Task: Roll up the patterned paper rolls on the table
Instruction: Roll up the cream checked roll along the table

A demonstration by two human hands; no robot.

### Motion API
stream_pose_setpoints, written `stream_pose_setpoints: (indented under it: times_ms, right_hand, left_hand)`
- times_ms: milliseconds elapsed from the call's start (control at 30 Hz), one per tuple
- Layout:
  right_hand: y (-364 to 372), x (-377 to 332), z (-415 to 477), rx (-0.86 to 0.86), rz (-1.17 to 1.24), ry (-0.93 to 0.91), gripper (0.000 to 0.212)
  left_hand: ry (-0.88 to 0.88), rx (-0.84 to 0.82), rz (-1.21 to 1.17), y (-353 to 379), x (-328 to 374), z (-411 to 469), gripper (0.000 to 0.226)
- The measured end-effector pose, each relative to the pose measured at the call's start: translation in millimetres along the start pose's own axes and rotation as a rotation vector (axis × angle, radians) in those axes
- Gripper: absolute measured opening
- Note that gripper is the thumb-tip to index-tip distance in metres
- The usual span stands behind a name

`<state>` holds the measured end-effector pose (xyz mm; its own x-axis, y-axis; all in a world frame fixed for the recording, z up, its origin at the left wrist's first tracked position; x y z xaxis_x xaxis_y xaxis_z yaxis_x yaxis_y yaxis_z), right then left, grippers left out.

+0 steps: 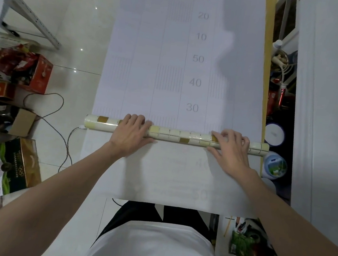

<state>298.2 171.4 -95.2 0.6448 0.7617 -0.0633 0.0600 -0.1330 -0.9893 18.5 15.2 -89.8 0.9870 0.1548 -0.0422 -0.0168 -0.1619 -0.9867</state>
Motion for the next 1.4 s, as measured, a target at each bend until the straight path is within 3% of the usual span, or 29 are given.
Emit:
stream_pose_setpoints:
  times_ms: [133,300,467,567,667,900,1067,1267,1400]
  right_hand:
    - [-5.0,1.5,5.6,0.018,0.112,0.039,0.041]
    - [-2.0,-3.7,5.9,-0.014,0.052,0.058,0.055]
    - [-6.8,-0.2,12.9,0.02,0.095,0.09,0.046]
    - [-4.7,1.5,13.6,0.011,0.096,0.072,0.044]
    - [-3.8,3.6,14.5,-0.001,0.048,0.042,0.052]
    - [-8.5,4.7,21.7,0.082,0.119,0.053,0.038]
    - [-0.1,5.9,23.0,0.001,0.032,0.002,0.056]
    - [-6.3,7.5,26.8,0.061,0.078,0.081,0.038]
    - [-1.9,5.0,25.8,0.04,-0.012,0.058,0.049]
  left_hand:
    - [0.005,0.036,-0.03,-3.5,0.4,1.1,0.049]
    - [-0.023,0.044,-0.055,-1.0,-1.0,2.1,0.05]
    - [-0.029,0.106,-0.123,-3.5,-4.1,4.1,0.041]
    - [-0.02,0.067,-0.134,0.8,-5.5,5.7,0.04]
    - [-0.03,0.05,-0.107,0.3,-7.2,8.0,0.056]
    - [-0.031,0.085,-0.17,-1.1,-9.9,6.8,0.039]
    - [-0.069,0.087,-0.084,-3.5,-12.9,8.0,0.054]
    - [-0.053,0.069,-0.135,-4.6,-16.5,18.4,0.043]
    - [-0.049,0.061,-0.088,-1.8,-18.7,16.2,0.053]
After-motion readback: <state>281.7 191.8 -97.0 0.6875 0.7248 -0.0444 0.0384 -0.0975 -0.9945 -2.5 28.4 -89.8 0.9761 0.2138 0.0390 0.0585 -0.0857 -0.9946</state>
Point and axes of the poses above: each hand's wrist, its own z-axis towards the middle knuckle, its own y-axis out of the palm, x = y × z, the point moved 6 cm from there along z, towards the middle knuckle, and after that the axes turned 5 degrees about -y, right-handed, at the moved point
